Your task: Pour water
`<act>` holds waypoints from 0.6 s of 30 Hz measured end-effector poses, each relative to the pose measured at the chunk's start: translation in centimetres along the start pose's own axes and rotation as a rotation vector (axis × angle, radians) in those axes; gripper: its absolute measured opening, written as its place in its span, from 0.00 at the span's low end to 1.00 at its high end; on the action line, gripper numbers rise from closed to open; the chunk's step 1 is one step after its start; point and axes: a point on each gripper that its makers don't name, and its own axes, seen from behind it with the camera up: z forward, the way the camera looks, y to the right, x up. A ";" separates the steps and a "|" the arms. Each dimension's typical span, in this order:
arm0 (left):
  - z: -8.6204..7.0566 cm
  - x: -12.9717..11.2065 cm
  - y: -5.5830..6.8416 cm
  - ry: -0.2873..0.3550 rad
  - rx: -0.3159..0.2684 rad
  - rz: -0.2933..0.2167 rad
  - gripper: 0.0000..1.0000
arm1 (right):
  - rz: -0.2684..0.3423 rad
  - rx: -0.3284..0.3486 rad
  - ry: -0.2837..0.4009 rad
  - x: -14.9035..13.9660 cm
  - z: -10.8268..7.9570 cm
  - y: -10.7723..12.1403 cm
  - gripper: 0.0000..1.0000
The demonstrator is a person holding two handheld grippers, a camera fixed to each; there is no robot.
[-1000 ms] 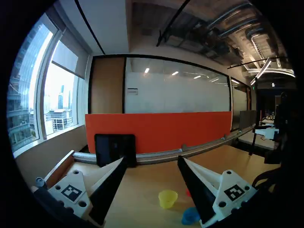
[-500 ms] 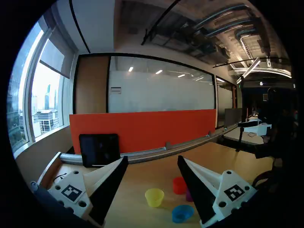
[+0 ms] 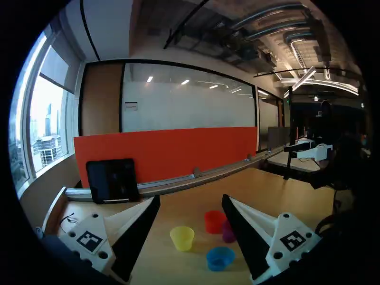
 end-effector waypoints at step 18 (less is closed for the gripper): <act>1.0 -7.4 3.3 -0.100 -0.105 0.020 0.97 | -0.081 0.115 -0.126 -7.1 0.8 -2.0 1.00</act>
